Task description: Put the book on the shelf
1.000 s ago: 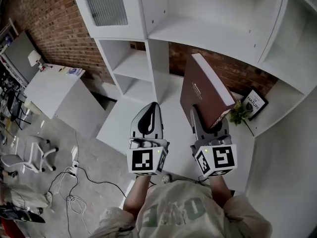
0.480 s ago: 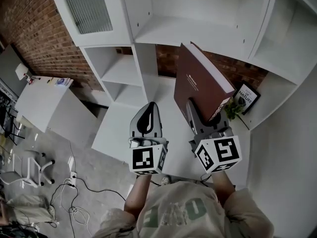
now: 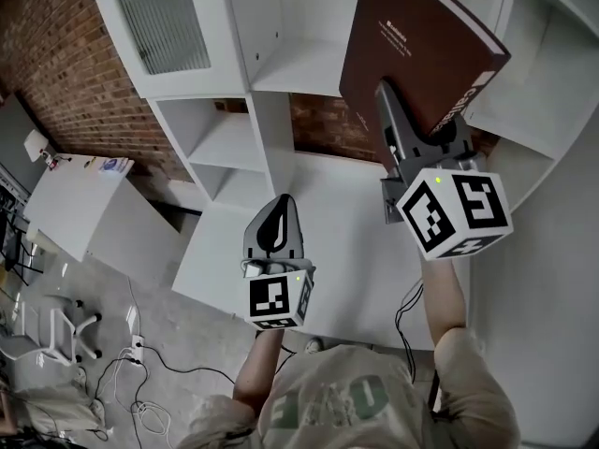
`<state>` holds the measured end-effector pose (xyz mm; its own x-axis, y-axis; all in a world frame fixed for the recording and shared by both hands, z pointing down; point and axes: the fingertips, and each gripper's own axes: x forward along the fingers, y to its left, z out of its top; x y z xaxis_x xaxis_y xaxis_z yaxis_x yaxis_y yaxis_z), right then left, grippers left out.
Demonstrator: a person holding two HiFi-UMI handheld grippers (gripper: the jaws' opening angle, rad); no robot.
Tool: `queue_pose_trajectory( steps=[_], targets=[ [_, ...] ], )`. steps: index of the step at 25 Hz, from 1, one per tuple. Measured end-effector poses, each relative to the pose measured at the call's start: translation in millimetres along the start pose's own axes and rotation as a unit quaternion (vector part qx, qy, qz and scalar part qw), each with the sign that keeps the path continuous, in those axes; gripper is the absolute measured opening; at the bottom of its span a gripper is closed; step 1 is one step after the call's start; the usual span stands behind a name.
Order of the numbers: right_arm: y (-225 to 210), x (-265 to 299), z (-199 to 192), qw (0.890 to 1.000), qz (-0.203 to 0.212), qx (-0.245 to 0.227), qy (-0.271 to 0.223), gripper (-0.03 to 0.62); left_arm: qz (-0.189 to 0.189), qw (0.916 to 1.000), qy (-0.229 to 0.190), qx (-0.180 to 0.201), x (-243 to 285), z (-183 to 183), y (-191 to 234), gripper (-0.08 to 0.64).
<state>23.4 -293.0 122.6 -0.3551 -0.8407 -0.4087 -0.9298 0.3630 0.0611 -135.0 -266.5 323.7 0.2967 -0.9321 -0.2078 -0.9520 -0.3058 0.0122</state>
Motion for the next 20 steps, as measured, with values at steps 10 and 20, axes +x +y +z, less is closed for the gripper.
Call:
queue_pose_trajectory(
  steps=[10,20],
  targets=[
    [-56,81,-4,0.993,-0.066,-0.059,0.078,0.152,-0.025,0.9997,-0.003,-0.004,9,-1,-16,0.013],
    [-72,128,-51,0.987,-0.063,-0.025,0.144,0.152,-0.009,0.9999,0.013,-0.004,14,-13,-6,0.012]
  ],
)
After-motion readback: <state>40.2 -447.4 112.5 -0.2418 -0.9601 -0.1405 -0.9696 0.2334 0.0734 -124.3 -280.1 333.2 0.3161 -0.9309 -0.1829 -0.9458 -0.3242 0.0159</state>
